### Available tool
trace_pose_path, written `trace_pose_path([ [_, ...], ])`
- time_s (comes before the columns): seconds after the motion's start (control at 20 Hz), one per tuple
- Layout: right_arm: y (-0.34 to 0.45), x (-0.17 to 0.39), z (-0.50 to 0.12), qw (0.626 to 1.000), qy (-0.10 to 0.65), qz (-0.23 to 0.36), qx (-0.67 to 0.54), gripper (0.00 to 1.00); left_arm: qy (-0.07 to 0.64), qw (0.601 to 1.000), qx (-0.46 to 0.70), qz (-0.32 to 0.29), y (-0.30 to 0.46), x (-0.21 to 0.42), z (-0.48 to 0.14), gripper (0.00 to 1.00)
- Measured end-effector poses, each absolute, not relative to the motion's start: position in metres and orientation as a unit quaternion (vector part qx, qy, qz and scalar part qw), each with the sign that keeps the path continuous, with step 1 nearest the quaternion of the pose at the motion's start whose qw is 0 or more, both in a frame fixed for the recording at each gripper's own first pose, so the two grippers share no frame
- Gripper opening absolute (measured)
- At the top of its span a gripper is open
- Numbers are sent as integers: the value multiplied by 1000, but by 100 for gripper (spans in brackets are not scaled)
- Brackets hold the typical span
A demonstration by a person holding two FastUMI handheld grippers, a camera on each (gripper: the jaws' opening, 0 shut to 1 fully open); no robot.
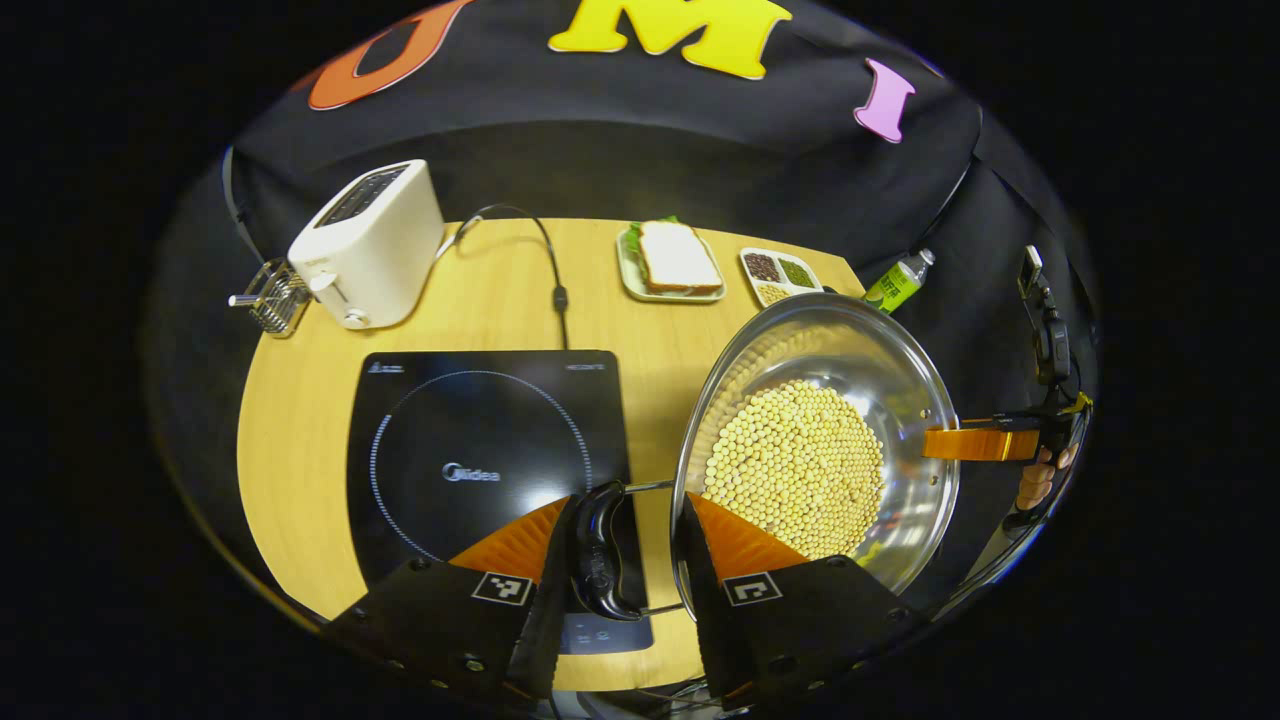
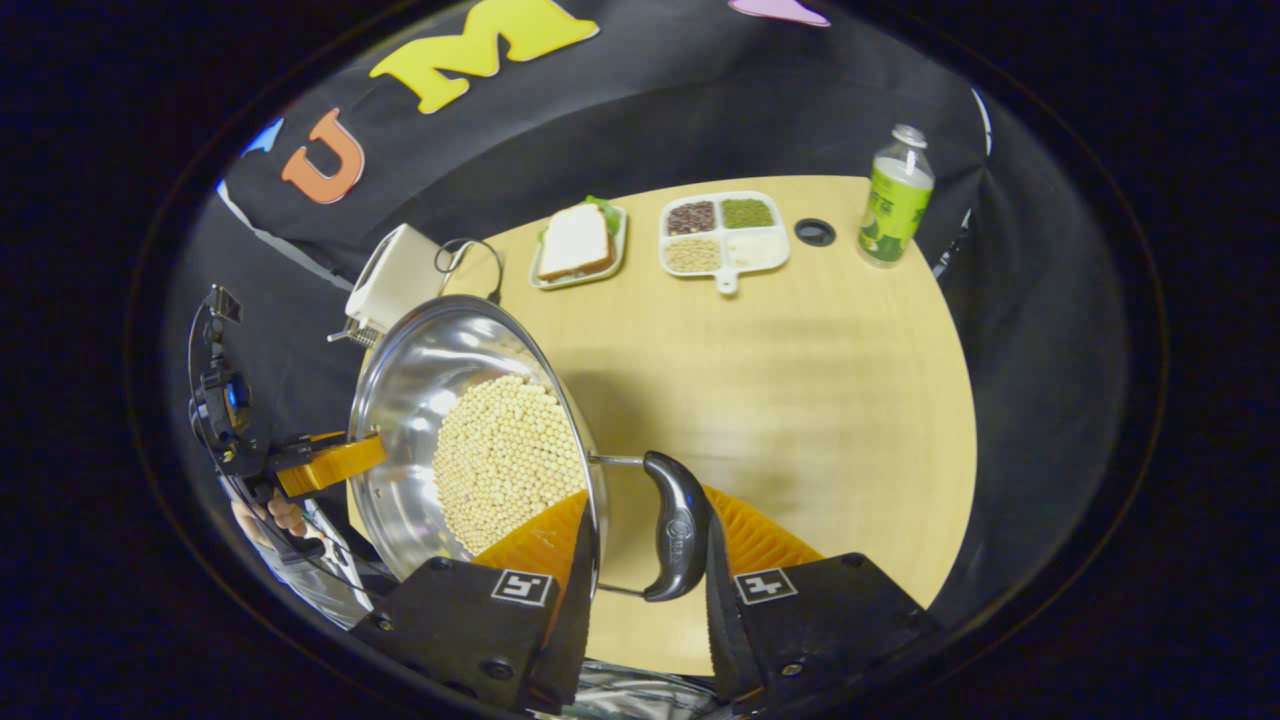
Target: First push the handle of the pot to place it horizontally, then grasp the pot with both hands and set it on the induction cooktop.
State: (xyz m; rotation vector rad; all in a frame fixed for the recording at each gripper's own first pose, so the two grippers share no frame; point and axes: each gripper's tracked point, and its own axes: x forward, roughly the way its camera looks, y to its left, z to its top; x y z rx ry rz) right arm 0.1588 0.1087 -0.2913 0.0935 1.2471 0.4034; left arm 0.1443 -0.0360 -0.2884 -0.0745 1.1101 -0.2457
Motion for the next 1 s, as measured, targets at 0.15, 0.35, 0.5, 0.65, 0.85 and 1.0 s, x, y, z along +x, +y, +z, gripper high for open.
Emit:
trace_pose_path([
  [0.15,152,154,-292,788,581,201,38,51,525,845,-37,-101,0,142,-283,58],
  [0.35,204,150,-302,776,592,213,31,51,525,845,-39,-92,53,145,-289,54],
  [0.5,242,154,-311,772,596,219,20,51,534,841,-49,-80,86,148,-298,54],
  [0.65,276,159,-327,767,600,227,16,51,535,841,-55,-64,119,153,-304,54],
  [0.85,313,159,-345,762,607,225,21,52,544,835,-57,-57,150,162,-319,54],
  [1.0,332,157,-357,764,607,219,21,51,547,833,-59,-55,166,171,-329,54],
])
